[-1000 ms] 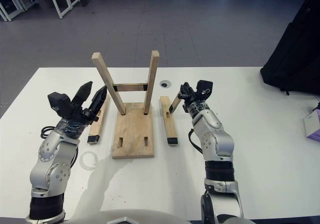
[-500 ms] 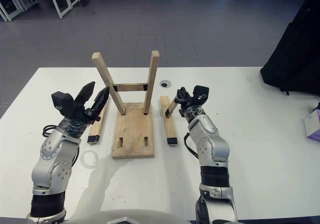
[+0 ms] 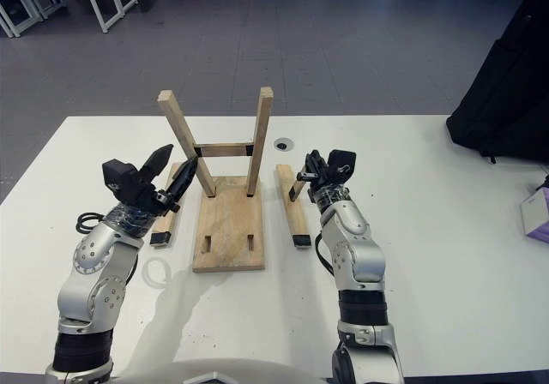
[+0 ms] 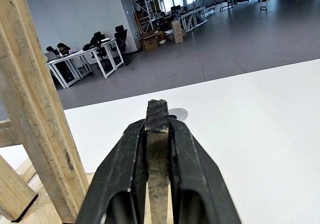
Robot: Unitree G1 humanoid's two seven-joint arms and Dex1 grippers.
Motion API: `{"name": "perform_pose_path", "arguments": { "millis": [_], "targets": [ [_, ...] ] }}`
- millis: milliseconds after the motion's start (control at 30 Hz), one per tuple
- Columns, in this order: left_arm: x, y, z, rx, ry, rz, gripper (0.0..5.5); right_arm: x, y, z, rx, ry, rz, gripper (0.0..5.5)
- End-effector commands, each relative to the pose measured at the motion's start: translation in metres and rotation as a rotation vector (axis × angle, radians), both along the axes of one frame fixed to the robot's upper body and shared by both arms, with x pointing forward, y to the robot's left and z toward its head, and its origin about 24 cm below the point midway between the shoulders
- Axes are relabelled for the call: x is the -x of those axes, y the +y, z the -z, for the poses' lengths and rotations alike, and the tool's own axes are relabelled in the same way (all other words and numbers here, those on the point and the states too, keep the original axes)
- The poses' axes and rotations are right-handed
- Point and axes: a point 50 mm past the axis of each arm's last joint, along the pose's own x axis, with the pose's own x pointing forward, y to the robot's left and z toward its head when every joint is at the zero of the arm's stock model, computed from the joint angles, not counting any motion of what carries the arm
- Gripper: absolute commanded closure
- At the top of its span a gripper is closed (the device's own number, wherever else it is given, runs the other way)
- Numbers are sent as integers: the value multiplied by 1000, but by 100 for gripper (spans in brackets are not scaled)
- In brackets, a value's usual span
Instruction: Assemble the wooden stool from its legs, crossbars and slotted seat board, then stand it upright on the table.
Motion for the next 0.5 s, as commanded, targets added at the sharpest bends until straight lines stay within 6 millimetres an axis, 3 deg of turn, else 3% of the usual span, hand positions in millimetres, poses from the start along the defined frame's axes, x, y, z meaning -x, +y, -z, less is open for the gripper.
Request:
{"name": "perform_pose_path", "arguments": {
  "millis": [33, 167, 500],
  "targets": [
    [0, 1, 1, -23, -5, -4, 258, 6, -7, 25, 164, 103, -24, 508],
    [1, 2, 5, -28, -1, -17, 258, 10, -6, 33, 324, 132, -99, 508],
    [0, 3, 8, -37, -2, -38, 258, 5, -8, 33, 231, 159, -103, 508]
  ]
}}
